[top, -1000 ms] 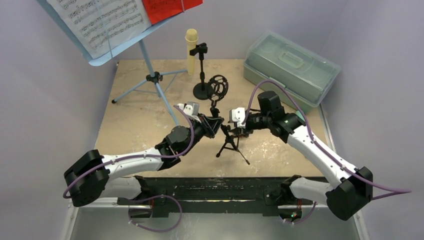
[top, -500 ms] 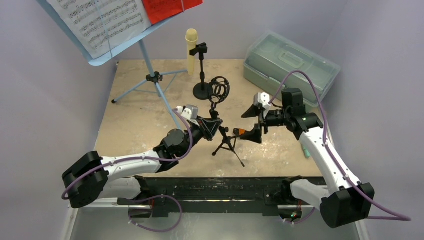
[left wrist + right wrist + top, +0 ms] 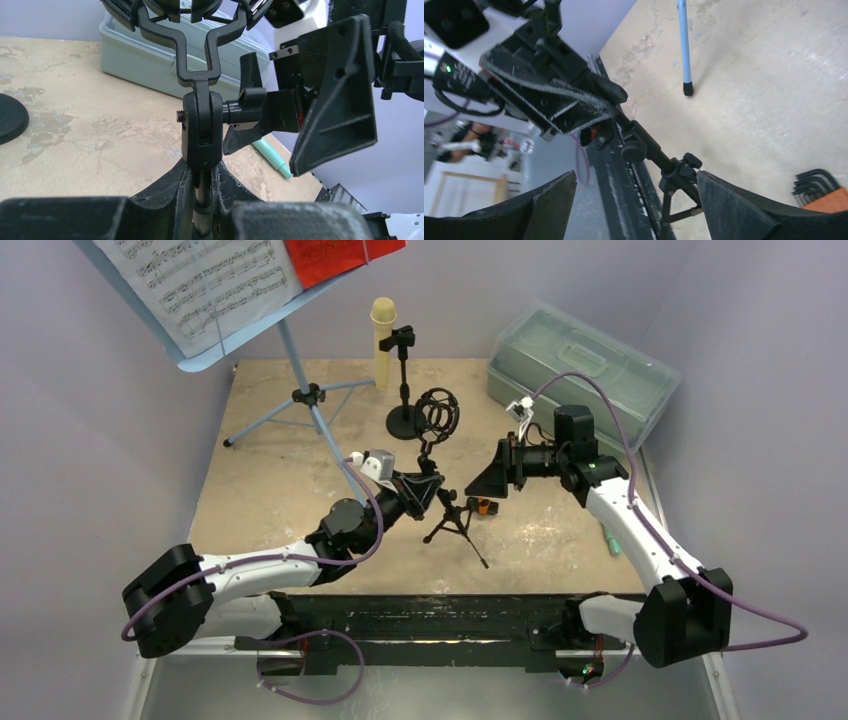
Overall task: Pack up the instrument practice props
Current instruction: Unscrew the knob on the microphone stand.
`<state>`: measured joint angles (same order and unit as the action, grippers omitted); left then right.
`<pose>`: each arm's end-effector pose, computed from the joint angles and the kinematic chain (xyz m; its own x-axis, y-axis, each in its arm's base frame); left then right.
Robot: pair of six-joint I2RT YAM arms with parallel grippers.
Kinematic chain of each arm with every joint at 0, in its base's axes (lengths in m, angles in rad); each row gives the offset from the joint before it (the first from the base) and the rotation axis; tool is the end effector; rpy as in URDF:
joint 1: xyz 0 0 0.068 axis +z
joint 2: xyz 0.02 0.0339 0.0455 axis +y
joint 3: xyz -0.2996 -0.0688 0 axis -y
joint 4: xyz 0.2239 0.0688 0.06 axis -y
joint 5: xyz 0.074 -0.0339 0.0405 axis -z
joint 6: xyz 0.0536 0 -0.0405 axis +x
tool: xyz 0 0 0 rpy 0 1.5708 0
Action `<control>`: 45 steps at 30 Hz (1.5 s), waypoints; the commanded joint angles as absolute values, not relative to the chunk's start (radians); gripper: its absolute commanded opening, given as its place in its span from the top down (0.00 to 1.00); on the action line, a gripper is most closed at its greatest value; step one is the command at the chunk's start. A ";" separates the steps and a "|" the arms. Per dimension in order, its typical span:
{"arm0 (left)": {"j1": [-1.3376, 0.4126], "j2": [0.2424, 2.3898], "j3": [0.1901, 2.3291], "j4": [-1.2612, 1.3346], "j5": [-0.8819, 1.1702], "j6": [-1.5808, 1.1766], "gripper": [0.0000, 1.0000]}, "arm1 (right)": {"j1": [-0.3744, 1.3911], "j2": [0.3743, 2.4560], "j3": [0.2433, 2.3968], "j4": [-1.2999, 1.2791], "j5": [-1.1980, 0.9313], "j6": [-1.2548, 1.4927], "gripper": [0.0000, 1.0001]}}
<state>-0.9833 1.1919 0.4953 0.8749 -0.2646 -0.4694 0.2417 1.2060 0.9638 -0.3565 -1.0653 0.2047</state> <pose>0.1464 -0.1946 0.3165 -0.2112 -0.4706 -0.8567 0.6337 0.6014 -0.4865 0.2096 0.1000 0.3416 -0.7020 -0.0717 -0.7086 -0.6894 0.3184 0.6507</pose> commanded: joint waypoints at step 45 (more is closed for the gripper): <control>-0.983 1.159 0.604 0.767 -0.455 -0.717 1.00 | 0.564 1.272 0.969 -0.374 -0.473 -0.804 1.00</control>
<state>-0.9802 1.2079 0.5377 0.7151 -0.4290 -0.6266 0.5293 1.3083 1.0019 -0.3809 -0.7403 -0.4976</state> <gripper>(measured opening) 0.124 0.196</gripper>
